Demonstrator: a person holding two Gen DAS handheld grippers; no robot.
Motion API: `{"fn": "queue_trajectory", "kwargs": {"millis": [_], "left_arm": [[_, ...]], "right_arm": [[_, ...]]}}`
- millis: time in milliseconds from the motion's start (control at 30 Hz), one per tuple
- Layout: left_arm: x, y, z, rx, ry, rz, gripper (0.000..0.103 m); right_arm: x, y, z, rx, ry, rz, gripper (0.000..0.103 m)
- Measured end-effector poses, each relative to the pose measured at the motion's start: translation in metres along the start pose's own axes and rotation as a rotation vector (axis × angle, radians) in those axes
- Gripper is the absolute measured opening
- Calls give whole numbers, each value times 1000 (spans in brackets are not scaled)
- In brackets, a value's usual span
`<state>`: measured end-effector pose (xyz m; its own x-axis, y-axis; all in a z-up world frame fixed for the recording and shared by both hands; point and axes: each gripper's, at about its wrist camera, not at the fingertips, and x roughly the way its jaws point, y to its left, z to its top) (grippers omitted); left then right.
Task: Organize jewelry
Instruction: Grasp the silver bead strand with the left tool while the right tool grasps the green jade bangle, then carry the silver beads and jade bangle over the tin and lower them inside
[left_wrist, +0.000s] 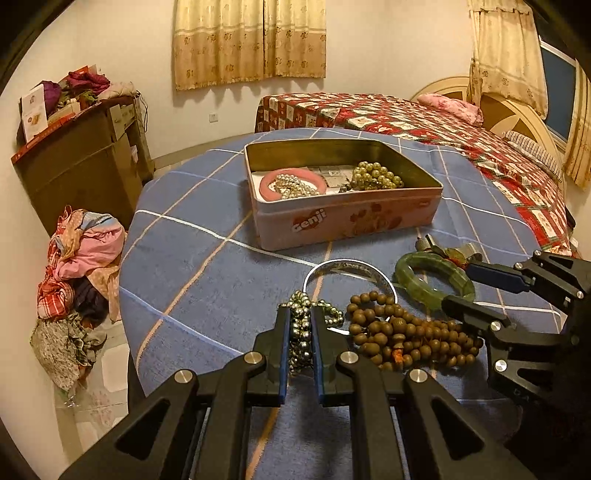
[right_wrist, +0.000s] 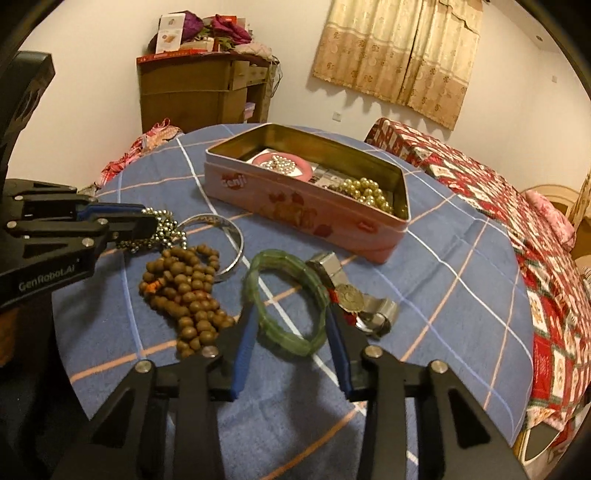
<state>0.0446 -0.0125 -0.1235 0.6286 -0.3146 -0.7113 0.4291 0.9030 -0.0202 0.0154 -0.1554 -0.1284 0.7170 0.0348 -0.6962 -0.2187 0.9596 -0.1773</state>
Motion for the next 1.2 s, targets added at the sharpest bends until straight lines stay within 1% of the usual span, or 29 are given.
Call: {"fn": "queue_trajectory", "kwargs": {"millis": [133,167,200,233,367,400,600,733,1033,1200], "left_arm": [[2,0,0,-2,3,-2,10],[2,0,0,-3,3,-2,10],[2,0,0,-3,2,-2,10],[3,0,0,-4,3,-4,10],[3,0,0,-8,4,-6,10],[3,0,0,-8,4,-6,10],[-1,2,2,-15,-10,2,10],[-10,4,7,-23,-36,6,10],[-35,8,20,-35,-102,0,10],[-45,10,29,-39,-133,1,10]], "right_arm": [[5,3,2,-17,7,-1,39],[6,5,2,-24,14,2,37],[8,5,2,-24,22,21,26],[9,4,2,-12,33,44,21],[12,-2,0,35,52,88,11],[12,-4,-1,46,52,95,10],[3,-3,-4,72,18,72,9],[-10,-5,-2,83,-28,47,9],[-34,-17,2,128,-129,42,9],[-38,-24,9,139,-152,29,9]]}}
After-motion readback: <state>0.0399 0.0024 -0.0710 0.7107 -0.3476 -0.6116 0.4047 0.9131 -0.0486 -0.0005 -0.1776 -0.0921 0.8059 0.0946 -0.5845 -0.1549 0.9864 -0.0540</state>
